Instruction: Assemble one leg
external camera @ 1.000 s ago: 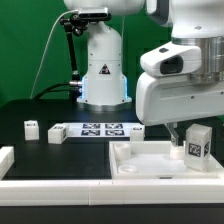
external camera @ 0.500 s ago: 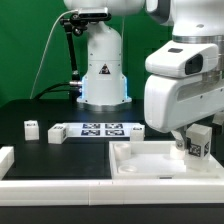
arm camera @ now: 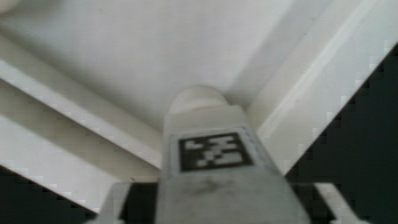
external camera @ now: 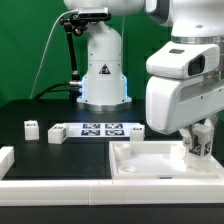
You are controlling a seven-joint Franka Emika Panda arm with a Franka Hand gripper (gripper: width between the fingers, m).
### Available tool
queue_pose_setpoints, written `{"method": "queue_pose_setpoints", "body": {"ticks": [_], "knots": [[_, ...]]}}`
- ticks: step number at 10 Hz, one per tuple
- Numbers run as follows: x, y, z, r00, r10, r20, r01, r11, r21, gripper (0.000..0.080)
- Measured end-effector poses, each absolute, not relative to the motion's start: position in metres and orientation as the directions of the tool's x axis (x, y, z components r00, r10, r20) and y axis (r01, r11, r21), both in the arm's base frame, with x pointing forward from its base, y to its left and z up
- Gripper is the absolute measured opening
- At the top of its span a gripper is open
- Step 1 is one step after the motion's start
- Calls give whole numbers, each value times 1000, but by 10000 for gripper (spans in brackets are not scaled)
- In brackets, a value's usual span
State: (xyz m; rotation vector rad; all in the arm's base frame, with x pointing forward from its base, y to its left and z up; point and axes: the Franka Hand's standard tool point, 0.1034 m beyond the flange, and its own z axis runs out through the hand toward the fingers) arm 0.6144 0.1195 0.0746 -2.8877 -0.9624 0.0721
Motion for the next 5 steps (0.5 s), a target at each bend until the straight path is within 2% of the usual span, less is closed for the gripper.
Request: {"method": "queue_pose_setpoints", "body": {"ticks": [3,5], "knots": [[615,118,74,828,561,-11,557,-824,-104,289],[616,117,74,935,353,-12,350,-930,-114,289]]}}
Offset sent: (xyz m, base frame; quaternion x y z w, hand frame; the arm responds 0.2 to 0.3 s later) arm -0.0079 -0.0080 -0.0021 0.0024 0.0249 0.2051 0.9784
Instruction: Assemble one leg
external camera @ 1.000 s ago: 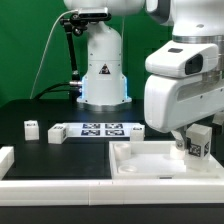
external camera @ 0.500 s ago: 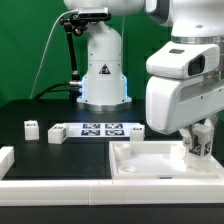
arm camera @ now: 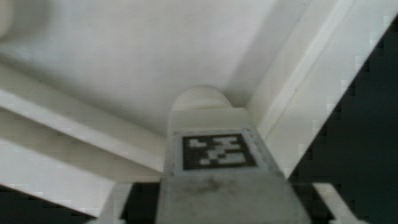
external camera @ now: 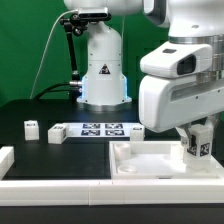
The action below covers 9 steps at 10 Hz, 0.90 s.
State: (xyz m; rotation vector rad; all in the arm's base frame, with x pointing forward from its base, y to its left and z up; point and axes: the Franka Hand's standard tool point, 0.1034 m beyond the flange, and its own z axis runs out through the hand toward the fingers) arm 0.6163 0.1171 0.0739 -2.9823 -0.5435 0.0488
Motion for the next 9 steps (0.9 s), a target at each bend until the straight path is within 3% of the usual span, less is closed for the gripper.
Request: {"method": "queue_pose_setpoints", "body": {"ticks": [5,9], "knots": [[620,116,73,978,-201,-53,-206,-971,-123,290],[623,117,73,747,-660,-86,-665,-741,-91,291]]}}
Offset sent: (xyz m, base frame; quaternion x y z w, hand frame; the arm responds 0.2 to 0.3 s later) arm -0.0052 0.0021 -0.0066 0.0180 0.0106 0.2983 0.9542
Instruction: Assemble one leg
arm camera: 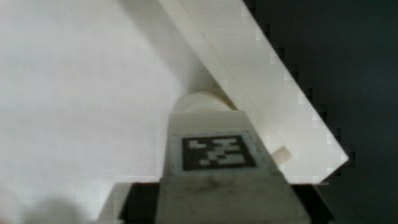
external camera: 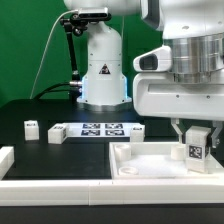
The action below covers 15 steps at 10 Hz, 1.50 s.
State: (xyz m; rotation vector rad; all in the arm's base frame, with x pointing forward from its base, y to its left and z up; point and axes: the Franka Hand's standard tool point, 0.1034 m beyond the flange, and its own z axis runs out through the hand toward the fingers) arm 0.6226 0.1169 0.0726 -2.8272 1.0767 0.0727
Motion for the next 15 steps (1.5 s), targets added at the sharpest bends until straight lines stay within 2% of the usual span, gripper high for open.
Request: {"method": "queue_pose_setpoints", "body": {"ticks": [1,4,6,7,8,9,10,12,15], "knots": [[624,119,72,648,-758,-73,-761,-642,-92,291],[623,120,72,448,-887,-109,-894,-442,-74,291],[623,121,72,426,-897,-114,-904,-420,-74,291],[623,120,72,438,-892,-113,-899,-432,-75,491],[623,116,73,553,-826,-112,-833,-548,-76,598],[624,115,73,614,-782,-105,-789,-610,-76,598],[624,117,75,704,-703,-100,-710,-700,-77,640],[626,121,78,870,-489,-63,-493,-866,-84,647],[627,120,77,991,-129,-23,-131,-989,-75,649]]}}
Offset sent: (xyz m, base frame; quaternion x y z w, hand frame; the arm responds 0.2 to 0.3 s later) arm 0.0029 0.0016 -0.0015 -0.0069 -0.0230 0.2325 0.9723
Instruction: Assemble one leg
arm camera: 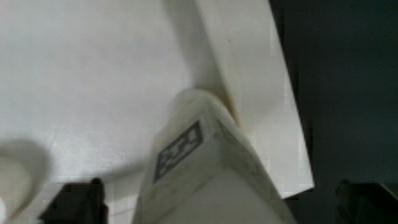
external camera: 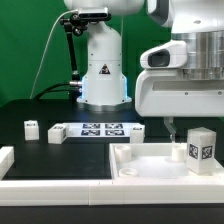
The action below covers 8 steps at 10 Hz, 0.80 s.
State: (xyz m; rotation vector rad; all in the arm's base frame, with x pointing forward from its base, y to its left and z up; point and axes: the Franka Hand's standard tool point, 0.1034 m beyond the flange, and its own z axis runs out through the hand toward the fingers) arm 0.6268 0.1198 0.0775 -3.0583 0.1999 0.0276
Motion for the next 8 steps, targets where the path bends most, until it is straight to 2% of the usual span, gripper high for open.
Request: {"method": "queue_pose_setpoints", "body": {"ticks": [4,6,7,8], "knots": [[627,118,77,967,253,6,253,-966,-59,649],[627,118,77,945,328,10,328,-943,-58,649],[627,118,77,945,327,10,327,-943,-58,563],[627,118,77,945,326,10,326,-944,-58,426]]}}
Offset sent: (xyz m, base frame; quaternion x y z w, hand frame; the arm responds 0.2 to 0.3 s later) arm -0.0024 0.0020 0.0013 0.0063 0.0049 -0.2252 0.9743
